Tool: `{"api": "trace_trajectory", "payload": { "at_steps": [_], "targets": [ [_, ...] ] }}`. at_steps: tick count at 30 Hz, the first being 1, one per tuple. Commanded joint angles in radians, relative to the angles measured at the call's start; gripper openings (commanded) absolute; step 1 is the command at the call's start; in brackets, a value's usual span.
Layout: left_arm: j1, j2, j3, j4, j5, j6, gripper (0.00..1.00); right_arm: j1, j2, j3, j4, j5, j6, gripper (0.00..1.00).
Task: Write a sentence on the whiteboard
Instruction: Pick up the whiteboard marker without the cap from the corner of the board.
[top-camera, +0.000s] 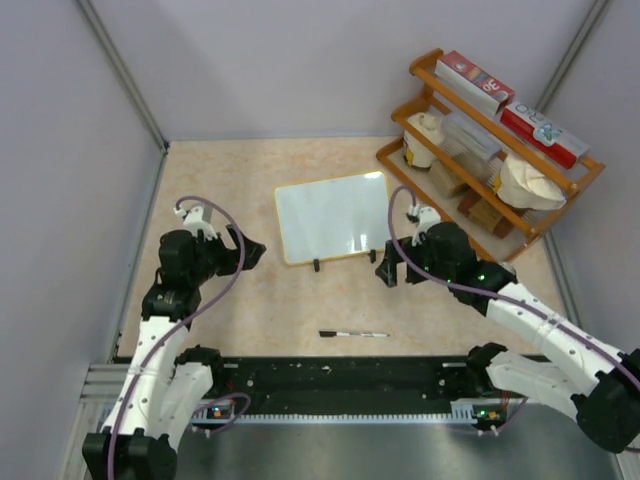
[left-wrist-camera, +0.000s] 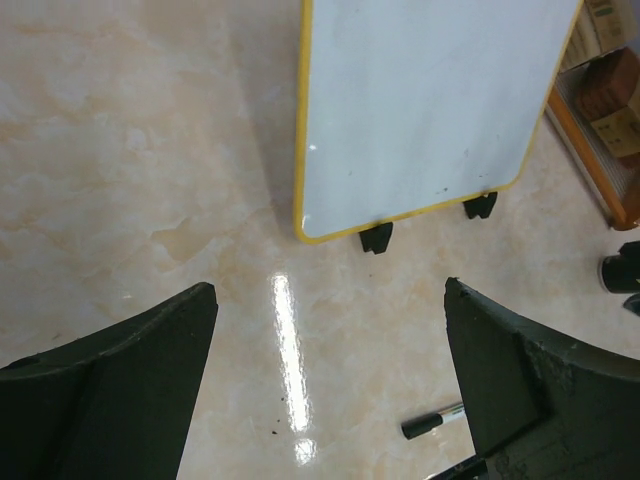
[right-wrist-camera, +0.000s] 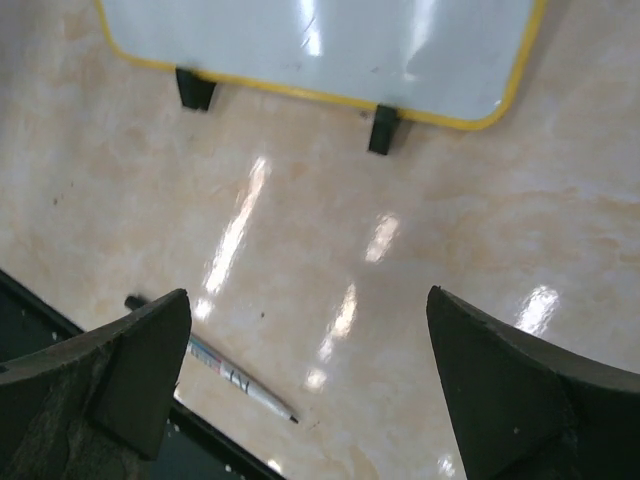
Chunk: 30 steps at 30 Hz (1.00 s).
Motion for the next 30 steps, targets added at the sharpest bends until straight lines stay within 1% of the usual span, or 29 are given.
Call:
{"api": "trace_trajectory", "payload": {
  "at_steps": [1,3,5,6,11,14,15,17,18,20,21,23,24,26,27,28,29,30],
  "targets": [
    [-0.002,-0.032,0.096,-0.054,0.094,0.036,0.98,0.211,0.051,0.062,-0.077,0.138,-0.071,0.99],
    [-0.002,-0.034,0.112,-0.096,0.102,0.042,0.98,0.305,0.08,0.053,-0.078,0.119,-0.093,0.99],
    [-0.002,-0.04,0.132,-0.124,0.111,0.044,0.98,0.368,0.111,0.043,-0.068,0.126,-0.096,0.99],
    [-0.002,-0.043,0.136,-0.133,0.113,0.044,0.98,0.429,0.123,0.032,-0.061,0.132,-0.103,0.99],
    [-0.002,-0.073,0.162,-0.184,0.133,0.028,0.98,0.569,0.227,0.024,-0.018,0.221,-0.119,0.97],
    [-0.002,-0.112,0.169,-0.227,0.084,0.014,0.98,0.62,0.312,0.041,0.01,0.231,-0.146,0.91],
    [-0.002,-0.122,0.17,-0.238,0.047,0.011,0.98,0.63,0.33,0.052,0.033,0.232,-0.155,0.87],
    [-0.002,-0.152,0.175,-0.256,0.026,0.008,0.99,0.659,0.396,0.069,0.051,0.223,-0.183,0.82],
    [-0.002,-0.159,0.178,-0.264,0.015,0.007,0.99,0.67,0.418,0.09,0.059,0.22,-0.194,0.78],
    [-0.002,-0.173,0.19,-0.281,0.012,0.008,0.99,0.701,0.496,0.114,0.061,0.224,-0.226,0.75],
    [-0.002,-0.173,0.195,-0.287,0.007,0.01,0.99,0.712,0.525,0.137,0.061,0.229,-0.237,0.71],
    [-0.002,-0.172,0.207,-0.298,0.004,0.014,0.99,0.733,0.601,0.161,0.061,0.243,-0.26,0.67],
    [-0.002,-0.172,0.208,-0.304,-0.001,0.016,0.99,0.748,0.625,0.182,0.061,0.246,-0.264,0.6],
    [-0.002,-0.169,0.215,-0.31,-0.01,0.021,0.99,0.761,0.692,0.202,0.056,0.254,-0.268,0.53],
    [-0.002,-0.167,0.216,-0.316,-0.01,0.021,0.99,0.765,0.709,0.216,0.054,0.247,-0.266,0.44],
    [-0.002,-0.169,0.221,-0.319,-0.014,0.024,0.99,0.765,0.726,0.22,0.056,0.241,-0.252,0.42],
    [-0.002,-0.169,0.224,-0.322,-0.016,0.027,0.99,0.765,0.747,0.222,0.06,0.241,-0.246,0.34],
    [-0.002,-0.17,0.233,-0.33,-0.017,0.03,0.99,0.765,0.758,0.222,0.064,0.241,-0.238,0.28]
  ]
}}
